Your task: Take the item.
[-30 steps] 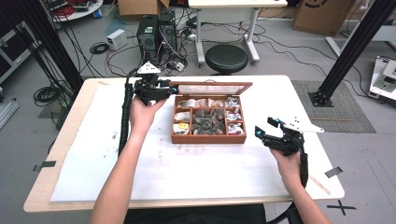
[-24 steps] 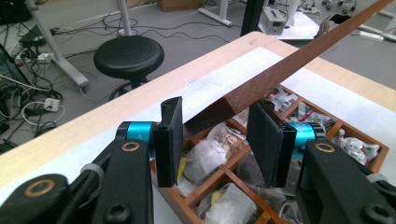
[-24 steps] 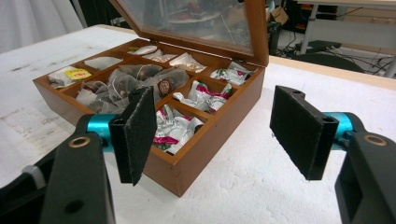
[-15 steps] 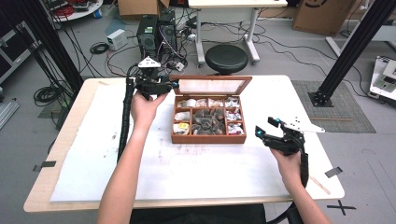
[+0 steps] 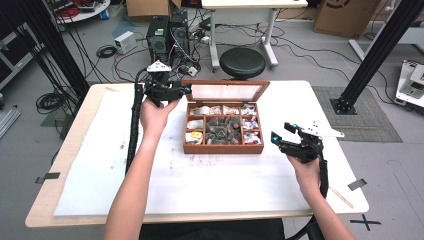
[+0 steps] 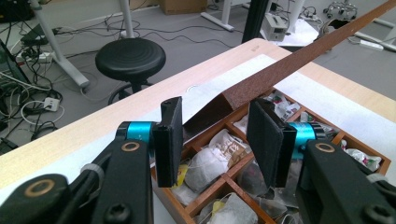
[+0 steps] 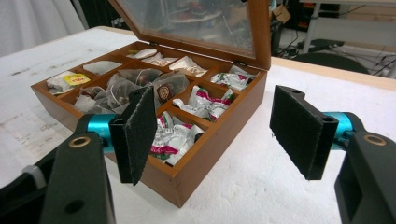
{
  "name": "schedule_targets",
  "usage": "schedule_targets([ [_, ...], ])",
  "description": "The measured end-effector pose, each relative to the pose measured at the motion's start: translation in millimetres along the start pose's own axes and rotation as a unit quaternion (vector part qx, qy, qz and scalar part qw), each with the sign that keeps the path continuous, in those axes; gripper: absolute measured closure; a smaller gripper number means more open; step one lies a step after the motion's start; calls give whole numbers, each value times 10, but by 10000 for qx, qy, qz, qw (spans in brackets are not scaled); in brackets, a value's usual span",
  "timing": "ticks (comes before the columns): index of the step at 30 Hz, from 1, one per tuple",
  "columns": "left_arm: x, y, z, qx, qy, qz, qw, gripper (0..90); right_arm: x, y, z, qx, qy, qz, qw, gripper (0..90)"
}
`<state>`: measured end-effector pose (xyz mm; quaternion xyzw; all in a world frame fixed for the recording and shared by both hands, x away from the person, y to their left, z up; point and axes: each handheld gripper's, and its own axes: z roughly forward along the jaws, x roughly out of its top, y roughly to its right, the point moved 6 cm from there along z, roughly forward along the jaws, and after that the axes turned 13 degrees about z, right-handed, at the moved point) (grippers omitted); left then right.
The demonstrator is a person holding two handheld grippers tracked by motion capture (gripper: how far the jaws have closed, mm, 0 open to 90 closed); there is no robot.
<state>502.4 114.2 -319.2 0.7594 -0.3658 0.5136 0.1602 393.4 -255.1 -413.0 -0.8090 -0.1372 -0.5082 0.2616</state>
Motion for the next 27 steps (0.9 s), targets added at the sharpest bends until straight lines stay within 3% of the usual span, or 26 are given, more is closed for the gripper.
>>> schedule_targets([
  [15,1,-3,-1,-25,-4,-6,10000,560,191,-194,472,128,-214,-189,9995,450],
  [21,7,-8,-10,-13,11,-10,10000,560,229,-258,666,176,-322,-170,9992,455],
  [27,7,-16,-6,-6,27,-21,10000,561,221,-242,866,24,-708,-7,9975,409],
])
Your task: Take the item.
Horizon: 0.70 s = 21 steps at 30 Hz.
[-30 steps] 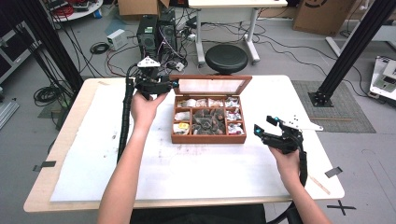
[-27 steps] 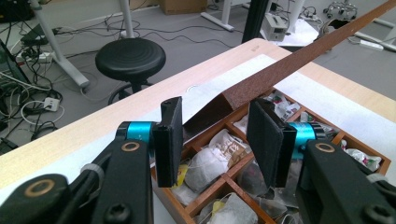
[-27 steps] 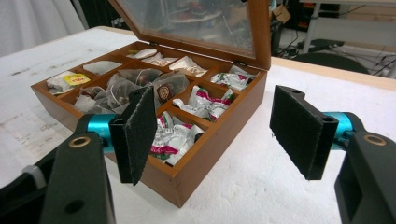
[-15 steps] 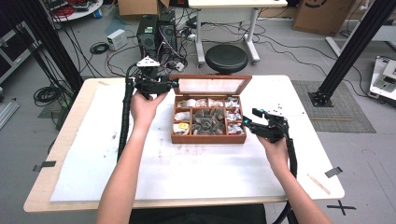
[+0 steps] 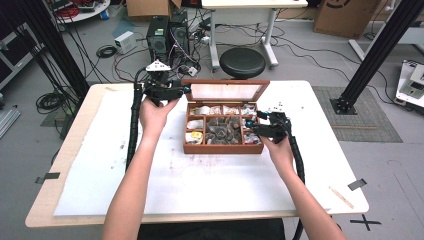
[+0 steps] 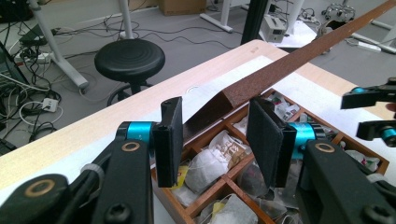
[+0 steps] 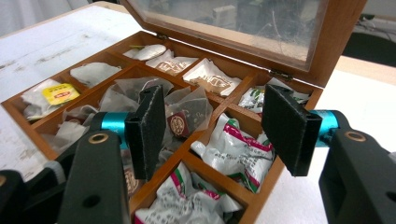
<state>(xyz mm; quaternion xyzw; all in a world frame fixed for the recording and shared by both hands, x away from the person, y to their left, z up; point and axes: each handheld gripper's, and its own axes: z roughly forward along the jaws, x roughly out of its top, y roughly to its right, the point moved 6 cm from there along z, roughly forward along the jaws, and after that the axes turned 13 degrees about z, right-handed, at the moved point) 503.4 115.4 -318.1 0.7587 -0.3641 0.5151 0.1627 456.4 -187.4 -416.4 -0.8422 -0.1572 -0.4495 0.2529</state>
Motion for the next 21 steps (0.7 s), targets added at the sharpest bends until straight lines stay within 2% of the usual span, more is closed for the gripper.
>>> schedule_targets([
  [6,2,0,2,4,5,0,10000,561,23,4,115,28,-157,104,9998,410],
  [7,1,-3,2,0,-1,9,10000,561,21,6,163,52,-263,120,9996,456],
  [8,2,-3,3,-3,5,1,10000,561,21,6,163,52,-263,120,9996,456],
  [14,4,0,3,3,0,-2,10000,561,41,-29,296,166,-524,178,9983,605],
  [21,4,0,3,2,-6,-5,10000,561,25,-23,396,122,-688,215,9973,708],
])
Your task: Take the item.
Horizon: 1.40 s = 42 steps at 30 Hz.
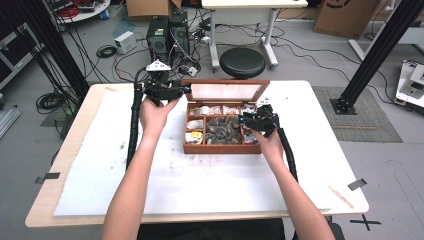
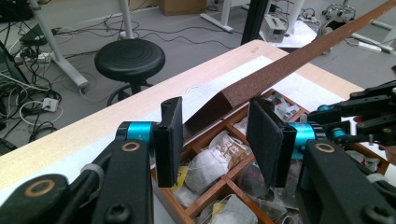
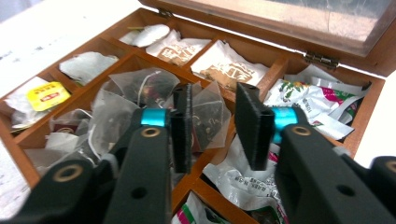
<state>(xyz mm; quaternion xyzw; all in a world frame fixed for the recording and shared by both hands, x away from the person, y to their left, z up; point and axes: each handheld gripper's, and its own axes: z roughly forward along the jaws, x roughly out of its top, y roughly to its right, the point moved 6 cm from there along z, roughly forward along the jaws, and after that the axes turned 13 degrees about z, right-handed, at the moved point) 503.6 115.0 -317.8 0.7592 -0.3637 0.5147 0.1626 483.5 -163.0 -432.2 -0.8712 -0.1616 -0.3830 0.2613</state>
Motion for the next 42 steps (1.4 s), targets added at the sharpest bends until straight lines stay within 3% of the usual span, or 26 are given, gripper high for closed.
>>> schedule_targets([
  [3,-1,2,2,-13,5,-16,10000,561,-18,45,36,-65,-72,103,9999,709],
  [14,3,-1,5,2,17,-32,10000,563,-44,73,102,126,-335,298,9989,746],
  [20,1,0,3,-7,3,-25,10000,564,-45,19,125,110,-456,5,9989,900],
  [24,2,0,2,-4,4,-22,10000,564,-39,-11,109,123,-438,-160,9988,900],
  [42,0,-8,5,-17,23,-61,10000,565,48,-130,-50,275,-83,-332,9990,900],
])
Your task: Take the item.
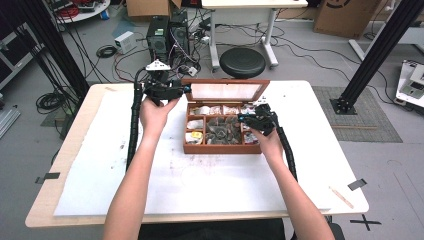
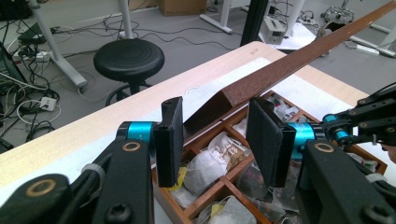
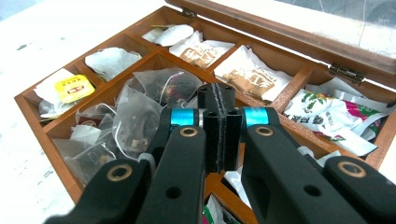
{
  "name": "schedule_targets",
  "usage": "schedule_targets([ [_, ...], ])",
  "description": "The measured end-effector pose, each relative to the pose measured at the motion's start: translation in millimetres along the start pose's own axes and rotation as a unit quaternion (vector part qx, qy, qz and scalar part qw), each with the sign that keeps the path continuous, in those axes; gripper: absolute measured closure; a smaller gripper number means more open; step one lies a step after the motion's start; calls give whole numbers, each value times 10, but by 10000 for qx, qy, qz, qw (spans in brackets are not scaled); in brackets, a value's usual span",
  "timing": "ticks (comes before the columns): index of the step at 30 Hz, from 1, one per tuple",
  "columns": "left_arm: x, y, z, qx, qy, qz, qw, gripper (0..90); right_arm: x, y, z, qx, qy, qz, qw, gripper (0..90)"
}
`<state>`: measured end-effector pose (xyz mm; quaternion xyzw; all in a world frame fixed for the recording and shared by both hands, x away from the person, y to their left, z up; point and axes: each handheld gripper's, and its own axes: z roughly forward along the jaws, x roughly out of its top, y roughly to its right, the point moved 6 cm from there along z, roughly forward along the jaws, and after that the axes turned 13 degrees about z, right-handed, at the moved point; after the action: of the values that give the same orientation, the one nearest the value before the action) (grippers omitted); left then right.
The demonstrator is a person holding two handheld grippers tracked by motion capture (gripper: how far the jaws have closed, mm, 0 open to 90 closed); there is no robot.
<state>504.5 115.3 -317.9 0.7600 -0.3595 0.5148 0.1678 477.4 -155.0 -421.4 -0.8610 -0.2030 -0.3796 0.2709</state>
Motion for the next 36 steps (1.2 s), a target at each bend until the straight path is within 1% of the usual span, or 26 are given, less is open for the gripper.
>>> schedule_targets([
  [8,0,1,0,-4,2,-11,10000,566,49,-75,-80,96,115,-56,9999,900],
  [14,1,-2,2,7,18,-32,10000,567,83,-150,-136,166,201,-143,9996,900],
  [18,1,-6,2,3,18,-42,10000,567,99,-205,-164,259,242,-230,9991,900],
  [19,1,-8,2,-1,16,-43,10000,568,104,-239,-181,295,248,-235,9990,900],
  [21,2,-12,2,-7,23,-61,10000,569,106,-256,-189,317,256,-249,9989,900],
  [28,10,-19,6,8,21,-79,10000,571,106,-404,-259,508,256,-387,9976,900],
  [36,18,-17,6,15,-8,-66,10000,572,101,-576,-337,867,293,-412,9950,900],
])
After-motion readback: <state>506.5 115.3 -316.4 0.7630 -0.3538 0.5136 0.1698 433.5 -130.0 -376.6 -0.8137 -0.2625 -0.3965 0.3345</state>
